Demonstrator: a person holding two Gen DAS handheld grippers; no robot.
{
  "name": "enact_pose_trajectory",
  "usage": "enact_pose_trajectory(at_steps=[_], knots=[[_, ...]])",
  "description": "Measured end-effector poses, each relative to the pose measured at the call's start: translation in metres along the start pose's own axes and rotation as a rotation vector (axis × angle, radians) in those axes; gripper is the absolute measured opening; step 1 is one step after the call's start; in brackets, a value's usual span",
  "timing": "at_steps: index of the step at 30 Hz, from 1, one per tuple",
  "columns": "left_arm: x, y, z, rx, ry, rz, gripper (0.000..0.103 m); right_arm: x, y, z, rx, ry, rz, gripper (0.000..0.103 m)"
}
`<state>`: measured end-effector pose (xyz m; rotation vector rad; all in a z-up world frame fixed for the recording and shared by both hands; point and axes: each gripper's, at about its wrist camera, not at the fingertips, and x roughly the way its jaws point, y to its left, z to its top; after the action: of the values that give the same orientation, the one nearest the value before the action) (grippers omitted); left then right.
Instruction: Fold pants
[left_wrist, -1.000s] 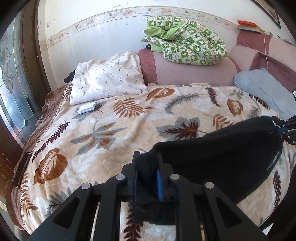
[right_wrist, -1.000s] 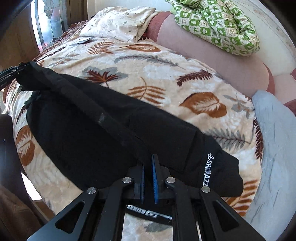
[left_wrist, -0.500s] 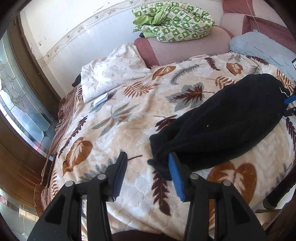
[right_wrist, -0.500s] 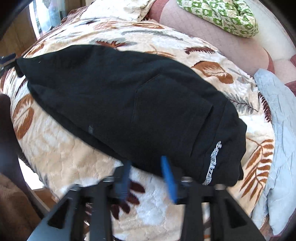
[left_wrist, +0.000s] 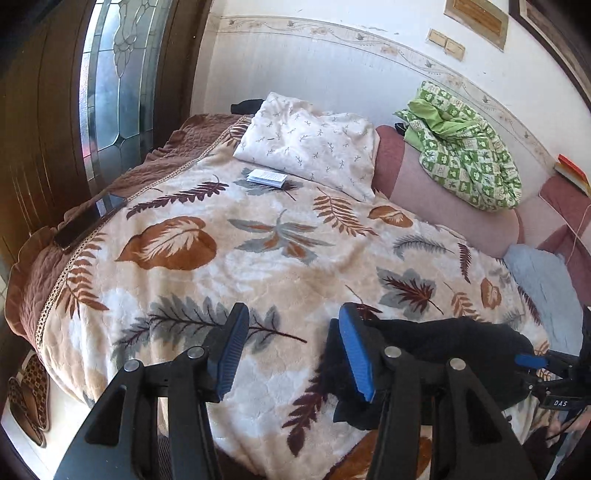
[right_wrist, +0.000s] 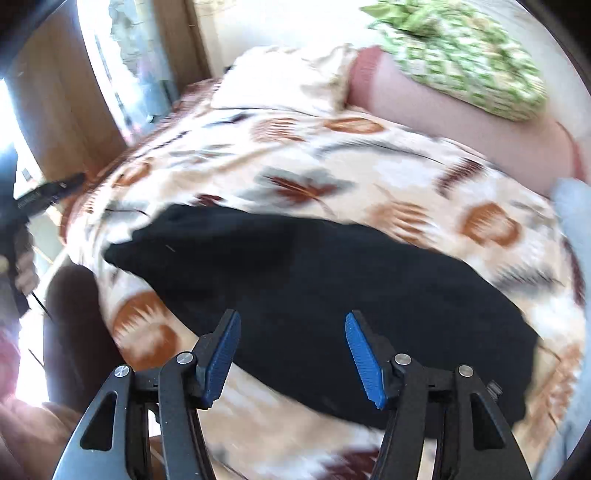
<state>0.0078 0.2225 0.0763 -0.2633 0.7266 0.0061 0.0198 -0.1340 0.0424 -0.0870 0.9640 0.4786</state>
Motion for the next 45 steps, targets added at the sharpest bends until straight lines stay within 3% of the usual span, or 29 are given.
enact_pose_trajectory(at_steps=[6, 11, 13, 14, 16, 18, 25, 30, 37, 38, 40, 41, 42, 45], knots=[[0.007, -0.002, -0.011, 0.004, 0.014, -0.002, 0.05, 0.065, 0.106, 0.066, -0.282, -0.008, 0.181, 0.064], [0.007, 0.015, -0.018, -0.014, 0.02, -0.002, 0.05, 0.119, 0.177, 0.08, -0.536, 0.046, 0.196, 0.064], [0.008, 0.025, -0.018, -0.042, 0.027, -0.01, 0.05, 0.137, 0.189, 0.077, -0.599, 0.073, 0.17, 0.057], [0.008, 0.03, -0.019, -0.058, 0.029, -0.015, 0.05, 0.146, 0.192, 0.076, -0.618, 0.099, 0.166, 0.037], [0.008, 0.041, -0.02, -0.1, 0.031, -0.035, 0.05, 0.159, 0.195, 0.073, -0.627, 0.15, 0.169, 0.03], [0.008, 0.048, -0.02, -0.135, 0.032, -0.058, 0.05, 0.158, 0.192, 0.077, -0.615, 0.146, 0.172, 0.023], [0.025, 0.052, -0.022, -0.222, 0.072, -0.139, 0.054, 0.16, 0.178, 0.116, -0.457, 0.112, 0.169, 0.023], [0.038, 0.035, -0.03, -0.188, 0.121, -0.127, 0.054, 0.181, 0.175, 0.141, -0.378, 0.134, 0.165, 0.023], [0.035, 0.028, -0.031, -0.171, 0.13, -0.109, 0.054, 0.203, 0.165, 0.157, -0.308, 0.18, 0.155, 0.038], [0.034, 0.027, -0.03, -0.166, 0.128, -0.103, 0.054, 0.193, 0.161, 0.161, -0.283, 0.153, 0.165, 0.041], [0.032, 0.023, -0.027, -0.16, 0.129, -0.102, 0.054, 0.161, 0.15, 0.166, -0.233, 0.061, 0.165, 0.058], [0.032, 0.018, -0.024, -0.153, 0.131, -0.111, 0.054, 0.144, 0.143, 0.164, -0.211, 0.015, 0.138, 0.074], [0.033, 0.012, -0.022, -0.139, 0.135, -0.119, 0.055, 0.126, 0.132, 0.157, -0.187, -0.026, 0.097, 0.079], [0.046, -0.014, -0.017, -0.079, 0.158, -0.121, 0.056, 0.092, 0.095, 0.123, -0.12, -0.058, 0.004, 0.079]])
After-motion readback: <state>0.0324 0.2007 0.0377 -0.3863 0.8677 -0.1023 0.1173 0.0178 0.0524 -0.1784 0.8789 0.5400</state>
